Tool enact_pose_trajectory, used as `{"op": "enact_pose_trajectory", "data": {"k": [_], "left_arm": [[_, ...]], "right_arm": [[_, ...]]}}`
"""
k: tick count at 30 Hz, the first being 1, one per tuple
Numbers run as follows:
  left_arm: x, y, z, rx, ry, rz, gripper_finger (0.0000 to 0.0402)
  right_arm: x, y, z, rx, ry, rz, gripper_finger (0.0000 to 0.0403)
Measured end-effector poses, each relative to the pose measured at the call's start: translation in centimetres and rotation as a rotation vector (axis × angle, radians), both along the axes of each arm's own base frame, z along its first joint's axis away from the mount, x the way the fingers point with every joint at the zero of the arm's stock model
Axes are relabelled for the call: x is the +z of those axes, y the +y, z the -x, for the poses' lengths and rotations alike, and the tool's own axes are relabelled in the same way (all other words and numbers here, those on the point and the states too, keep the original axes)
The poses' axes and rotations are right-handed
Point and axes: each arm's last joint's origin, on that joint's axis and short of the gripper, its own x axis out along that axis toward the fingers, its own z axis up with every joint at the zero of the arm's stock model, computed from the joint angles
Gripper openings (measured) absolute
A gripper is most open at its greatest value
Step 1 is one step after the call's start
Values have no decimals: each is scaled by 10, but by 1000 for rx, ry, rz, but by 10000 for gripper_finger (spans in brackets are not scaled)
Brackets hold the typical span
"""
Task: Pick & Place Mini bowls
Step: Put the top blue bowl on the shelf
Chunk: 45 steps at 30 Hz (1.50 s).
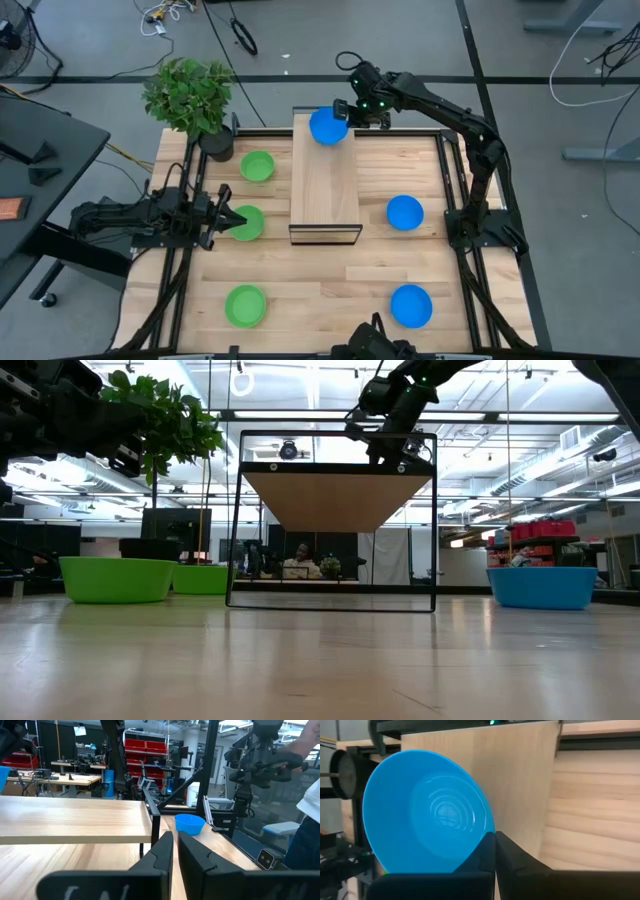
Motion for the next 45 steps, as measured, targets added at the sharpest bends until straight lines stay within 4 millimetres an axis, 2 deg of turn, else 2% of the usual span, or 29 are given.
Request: {"op": "enact_pose_trajectory", "data": {"k": [24,45], "left_arm": [[0,0,0,0,0,0,30],[0,0,0,0,0,0,30]], "right_arm": [[-5,0,1,23,53,20,0],[-8,-3,-4,116,57,75,0]]}}
